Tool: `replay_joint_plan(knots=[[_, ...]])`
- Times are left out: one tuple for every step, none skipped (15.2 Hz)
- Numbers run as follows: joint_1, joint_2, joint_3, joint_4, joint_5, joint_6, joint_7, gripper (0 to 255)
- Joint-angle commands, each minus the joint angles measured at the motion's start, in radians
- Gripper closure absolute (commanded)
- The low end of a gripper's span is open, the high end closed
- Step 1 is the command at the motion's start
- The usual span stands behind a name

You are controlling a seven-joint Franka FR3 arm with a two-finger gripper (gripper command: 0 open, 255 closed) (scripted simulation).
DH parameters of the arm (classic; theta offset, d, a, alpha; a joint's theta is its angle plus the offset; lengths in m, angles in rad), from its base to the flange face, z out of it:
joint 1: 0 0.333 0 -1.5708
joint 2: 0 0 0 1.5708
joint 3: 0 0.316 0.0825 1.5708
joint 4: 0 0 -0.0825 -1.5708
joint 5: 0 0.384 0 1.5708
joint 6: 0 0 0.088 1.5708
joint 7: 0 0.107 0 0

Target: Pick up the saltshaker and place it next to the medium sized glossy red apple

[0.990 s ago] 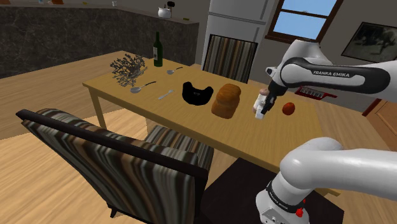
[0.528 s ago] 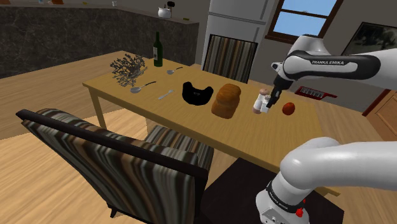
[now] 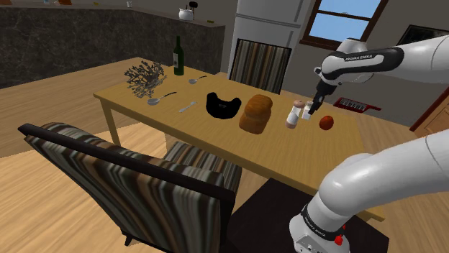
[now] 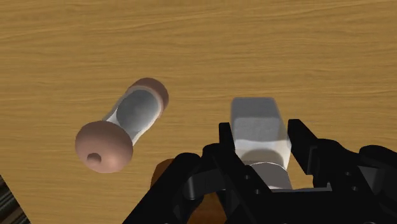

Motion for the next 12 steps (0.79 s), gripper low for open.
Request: replay_joint_plan(knots=[[0.027,0.065,-0.060,0.061,0.031,0.010,-0.061,255],[0.045,0.104,-0.094,0.096,0.055,0.015,-0.094,255],[0.065,0.145,-0.129,0.131,0.084,0.019,-0.129,255],[0.085,0.188,-0.167,0.168,0.118,0.022,-0.168,255],[0.107,0.235,-0.206,0.205,0.158,0.024,-0.210,255],[0.129,0.288,-0.248,0.244,0.206,0.024,-0.257,255],[0.149,0.347,-0.291,0.284,0.265,0.022,-0.311,255],[0.164,0.415,-0.333,0.327,0.337,0.016,-0.372,255],[0.167,0.493,-0.367,0.371,0.423,0.004,-0.441,255],[0.150,0.577,-0.386,0.419,0.514,-0.016,-0.512,255],[0.111,0.656,-0.383,0.470,0.597,-0.040,-0.573,255],[0.055,0.721,-0.359,0.521,0.660,-0.066,-0.620,255]])
